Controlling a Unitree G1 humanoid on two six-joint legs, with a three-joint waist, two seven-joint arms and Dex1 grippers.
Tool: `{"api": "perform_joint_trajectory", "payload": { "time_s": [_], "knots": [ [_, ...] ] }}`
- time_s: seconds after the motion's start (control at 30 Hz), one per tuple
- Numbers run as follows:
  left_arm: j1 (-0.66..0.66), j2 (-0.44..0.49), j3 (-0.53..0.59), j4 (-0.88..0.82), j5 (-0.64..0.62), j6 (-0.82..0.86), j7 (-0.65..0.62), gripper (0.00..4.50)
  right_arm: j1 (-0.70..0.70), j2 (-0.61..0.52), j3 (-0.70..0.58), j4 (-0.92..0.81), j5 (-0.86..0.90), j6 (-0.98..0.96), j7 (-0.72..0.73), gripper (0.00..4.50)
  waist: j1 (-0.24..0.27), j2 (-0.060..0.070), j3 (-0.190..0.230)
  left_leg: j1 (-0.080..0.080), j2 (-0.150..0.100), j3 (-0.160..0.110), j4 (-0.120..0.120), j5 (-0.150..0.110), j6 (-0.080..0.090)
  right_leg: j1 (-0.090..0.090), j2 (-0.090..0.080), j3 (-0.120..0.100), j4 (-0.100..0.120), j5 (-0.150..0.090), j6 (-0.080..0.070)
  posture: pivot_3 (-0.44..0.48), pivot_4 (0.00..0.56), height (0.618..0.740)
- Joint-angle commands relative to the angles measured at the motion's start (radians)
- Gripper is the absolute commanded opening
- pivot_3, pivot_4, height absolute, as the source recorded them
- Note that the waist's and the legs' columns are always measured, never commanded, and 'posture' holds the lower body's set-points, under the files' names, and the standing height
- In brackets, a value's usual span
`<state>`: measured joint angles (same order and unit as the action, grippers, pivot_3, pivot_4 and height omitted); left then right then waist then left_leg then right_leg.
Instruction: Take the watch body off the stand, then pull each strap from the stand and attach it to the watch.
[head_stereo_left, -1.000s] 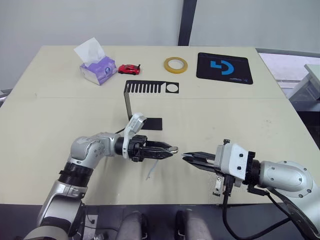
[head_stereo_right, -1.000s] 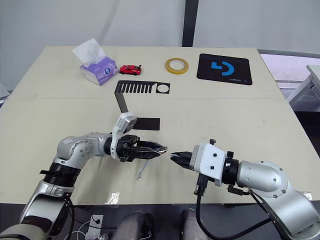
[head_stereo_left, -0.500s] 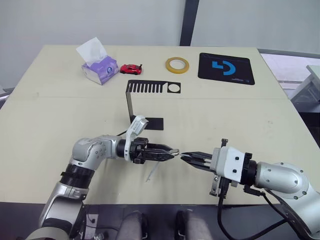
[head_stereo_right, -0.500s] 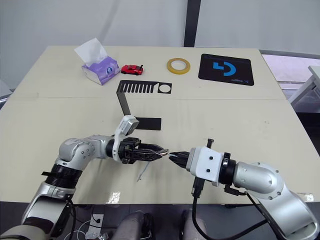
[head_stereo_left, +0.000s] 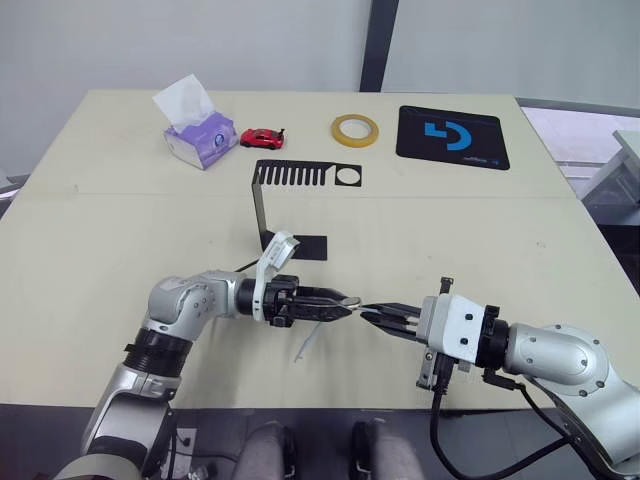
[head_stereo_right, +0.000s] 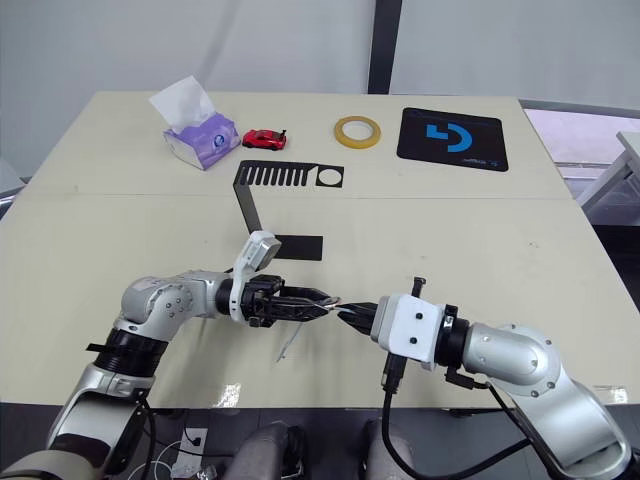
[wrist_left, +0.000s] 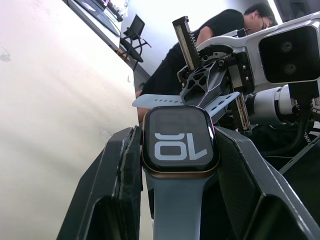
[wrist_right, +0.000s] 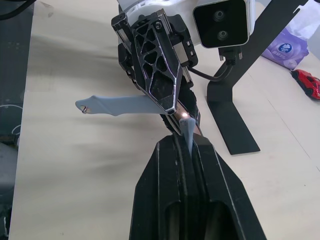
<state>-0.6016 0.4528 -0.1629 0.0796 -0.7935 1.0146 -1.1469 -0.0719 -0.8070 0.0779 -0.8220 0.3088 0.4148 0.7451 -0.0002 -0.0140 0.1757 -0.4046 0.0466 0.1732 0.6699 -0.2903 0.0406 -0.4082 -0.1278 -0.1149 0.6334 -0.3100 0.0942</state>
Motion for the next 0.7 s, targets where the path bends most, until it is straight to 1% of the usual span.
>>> {"api": "perform_joint_trajectory", "payload": {
  "time_s": [0.03, 0.7],
  "knots": [
    [-0.001, -0.003, 0.017, -0.024, -0.001, -0.006, -0.006, 1.75, -0.003, 0.006, -0.014, -0.014, -0.003, -0.020, 0.004, 0.00, 0.000, 0.000, 0.000, 0.000, 0.000, 0.000, 0.000, 0.000, 0.000, 0.000, 0.000, 0.000, 0.000, 0.000, 0.000, 0.000, 0.150, 0.740],
    [0.011, 0.001, 0.014, -0.027, 0.010, -0.006, -0.012, 1.75, 0.014, 0.014, -0.026, 0.002, -0.001, -0.038, 0.009, 0.00, 0.000, 0.000, 0.000, 0.000, 0.000, 0.000, 0.000, 0.000, 0.000, 0.000, 0.000, 0.000, 0.000, 0.000, 0.000, 0.000, 0.150, 0.740]
  ]
}}
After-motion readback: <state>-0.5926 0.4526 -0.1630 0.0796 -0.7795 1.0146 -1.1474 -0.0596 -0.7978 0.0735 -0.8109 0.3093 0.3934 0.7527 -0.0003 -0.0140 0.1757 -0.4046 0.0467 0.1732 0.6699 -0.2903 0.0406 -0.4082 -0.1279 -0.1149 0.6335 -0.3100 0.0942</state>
